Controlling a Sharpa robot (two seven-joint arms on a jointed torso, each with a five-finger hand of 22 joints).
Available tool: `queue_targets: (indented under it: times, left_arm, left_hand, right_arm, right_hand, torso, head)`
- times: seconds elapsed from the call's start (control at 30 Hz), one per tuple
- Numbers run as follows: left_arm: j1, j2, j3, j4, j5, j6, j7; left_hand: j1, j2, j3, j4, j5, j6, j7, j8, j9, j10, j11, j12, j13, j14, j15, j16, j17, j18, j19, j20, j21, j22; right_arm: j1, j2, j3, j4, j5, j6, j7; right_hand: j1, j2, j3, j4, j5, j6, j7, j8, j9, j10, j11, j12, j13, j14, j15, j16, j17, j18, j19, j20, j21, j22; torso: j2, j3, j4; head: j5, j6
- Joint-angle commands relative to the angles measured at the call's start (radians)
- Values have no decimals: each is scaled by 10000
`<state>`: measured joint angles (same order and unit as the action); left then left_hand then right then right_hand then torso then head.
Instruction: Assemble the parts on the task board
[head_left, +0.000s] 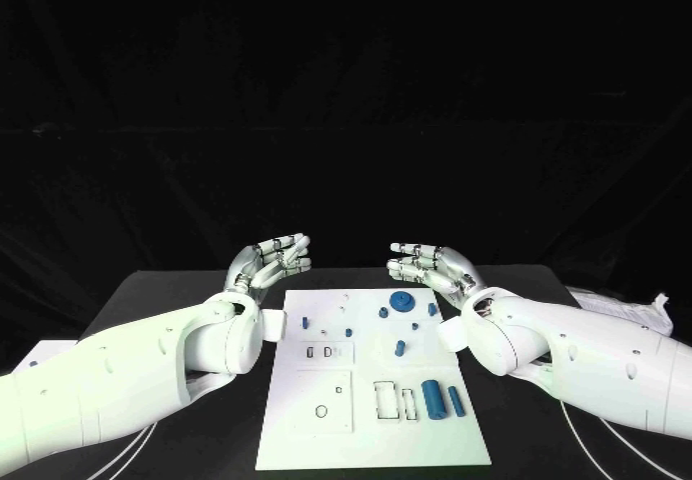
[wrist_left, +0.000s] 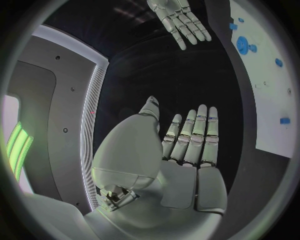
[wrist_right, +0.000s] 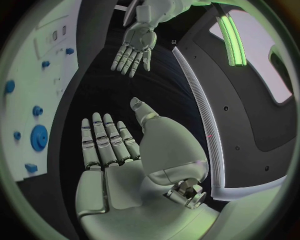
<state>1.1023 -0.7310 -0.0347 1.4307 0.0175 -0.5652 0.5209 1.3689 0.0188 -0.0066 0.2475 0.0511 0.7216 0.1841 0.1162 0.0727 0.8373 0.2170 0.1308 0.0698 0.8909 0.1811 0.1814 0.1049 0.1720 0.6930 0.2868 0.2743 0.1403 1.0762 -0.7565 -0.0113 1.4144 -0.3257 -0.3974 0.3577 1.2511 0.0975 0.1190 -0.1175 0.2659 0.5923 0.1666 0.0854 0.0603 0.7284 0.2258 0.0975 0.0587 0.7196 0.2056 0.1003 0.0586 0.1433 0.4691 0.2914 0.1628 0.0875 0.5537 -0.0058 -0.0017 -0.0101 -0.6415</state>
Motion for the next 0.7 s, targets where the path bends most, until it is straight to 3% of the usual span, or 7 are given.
queue_targets:
  times: [0.03, 0.17, 0.37, 0.57, 0.7]
  left_arm:
    - [9, -32, 4, 177, 159, 655, 443]
    - [11, -259, 4, 430, 162, 808, 394]
    - [21, -786, 7, 1085, 163, 999, 285]
    - [40, -1409, 41, 1911, 251, 1324, 113]
    - [55, -1807, 98, 2527, 405, 1666, 13]
  left_hand:
    - [173, 47, -88, -88, -1, 1053, 540, 172, 59, 653, -179, 60, -20, 703, -205, 141, 23, 146, 800, -120, 339, 91]
    - [297, 125, -232, -180, 15, 1636, 473, 158, 14, 1204, -316, 9, -48, 1436, -402, 222, 76, 128, 1573, -345, 620, 135]
    - [417, 226, -398, -299, 20, 2151, 374, 104, -41, 1827, -473, -83, -29, 2148, -602, 226, 252, 131, 2170, -548, 772, 111]
    - [479, 305, -508, -381, 21, 2469, 284, 58, -49, 2279, -593, -143, -1, 2598, -746, 221, 456, 129, 2591, -685, 907, 120]
    - [497, 339, -544, -410, 20, 2551, 263, 25, -53, 2392, -622, -190, 0, 2717, -785, 203, 538, 126, 2736, -731, 961, 130]
  right_arm:
    - [40, -17, 25, 68, -2165, -578, 223]
    - [145, -138, 81, 85, -2891, -723, 133]
    - [403, -302, 161, 3, -4382, -632, -361]
    - [629, -481, 264, 68, -6775, -193, -1438]
    - [786, -587, 322, 223, -9036, 282, -2499]
  right_hand:
    - [330, -63, 470, -512, 58, 2677, 726, 178, 66, 2334, -321, 66, 35, 2515, -393, 239, 56, 407, 2275, -36, 883, 247]
    - [238, -200, 864, -680, 76, 3200, 648, 49, 53, 2805, -409, -95, 23, 3162, -563, 206, 47, 417, 2867, -173, 1103, 240]
    - [52, -480, 1651, -926, 89, 3769, 536, -98, 66, 3579, -611, -252, 39, 4114, -857, 162, 65, 435, 3702, -489, 1431, 246]
    - [13, -750, 2219, -1142, 55, 4155, 432, -137, 75, 4119, -806, -317, 43, 4920, -1106, 177, 69, 419, 4407, -821, 1886, 390]
    - [81, -961, 2272, -1246, -102, 4436, 285, -128, 88, 4552, -985, -299, 56, 5683, -1376, 302, 97, 409, 5184, -1181, 2642, 748]
  torso:
    - [204, -5, -5]
    - [323, 17, 31]
    - [666, 31, 36]
    - [1027, 2, 45]
    - [1339, -19, 84]
  head:
    - [-56, 46]
    - [-72, 58]
    - [-102, 183]
    - [-202, 299]
    - [-291, 446]
